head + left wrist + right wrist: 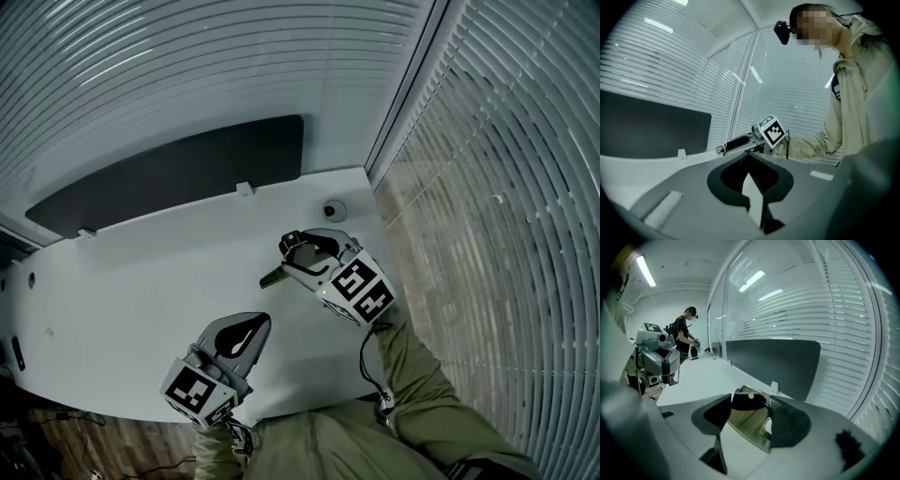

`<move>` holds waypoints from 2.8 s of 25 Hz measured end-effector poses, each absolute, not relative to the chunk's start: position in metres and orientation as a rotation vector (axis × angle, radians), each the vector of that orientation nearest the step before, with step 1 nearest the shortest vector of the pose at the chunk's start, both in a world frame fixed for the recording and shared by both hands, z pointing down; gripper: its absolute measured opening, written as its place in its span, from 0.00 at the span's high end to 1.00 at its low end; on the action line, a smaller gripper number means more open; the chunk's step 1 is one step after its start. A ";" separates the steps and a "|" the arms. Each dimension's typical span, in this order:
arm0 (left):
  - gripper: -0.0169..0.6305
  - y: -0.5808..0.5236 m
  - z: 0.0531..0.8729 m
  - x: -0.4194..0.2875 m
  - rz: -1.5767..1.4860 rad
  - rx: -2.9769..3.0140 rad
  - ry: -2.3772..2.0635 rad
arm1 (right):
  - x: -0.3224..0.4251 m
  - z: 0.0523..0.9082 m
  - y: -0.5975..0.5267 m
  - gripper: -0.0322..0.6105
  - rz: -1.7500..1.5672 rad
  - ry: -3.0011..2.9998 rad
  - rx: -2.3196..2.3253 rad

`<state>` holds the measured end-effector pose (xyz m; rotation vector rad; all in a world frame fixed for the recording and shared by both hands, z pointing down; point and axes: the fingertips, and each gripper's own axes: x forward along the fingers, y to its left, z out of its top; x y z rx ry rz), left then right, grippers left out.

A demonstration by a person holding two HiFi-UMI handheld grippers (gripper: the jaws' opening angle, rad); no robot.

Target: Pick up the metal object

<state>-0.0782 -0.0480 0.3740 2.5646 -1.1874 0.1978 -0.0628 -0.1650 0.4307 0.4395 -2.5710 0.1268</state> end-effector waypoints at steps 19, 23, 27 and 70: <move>0.96 0.024 0.352 -0.053 0.165 2.672 -1.204 | -0.034 0.381 -0.076 0.53 0.051 -2.713 0.531; 0.96 0.050 0.336 -0.035 0.162 2.710 -1.140 | -0.011 0.363 -0.050 0.53 0.059 -2.697 0.602; 0.96 0.088 0.332 -0.027 0.169 2.743 -1.112 | 0.004 0.354 -0.015 0.53 0.050 -2.699 0.662; 0.96 0.229 0.301 0.037 0.180 2.812 -1.156 | 0.075 0.301 0.126 0.91 0.029 -2.832 0.809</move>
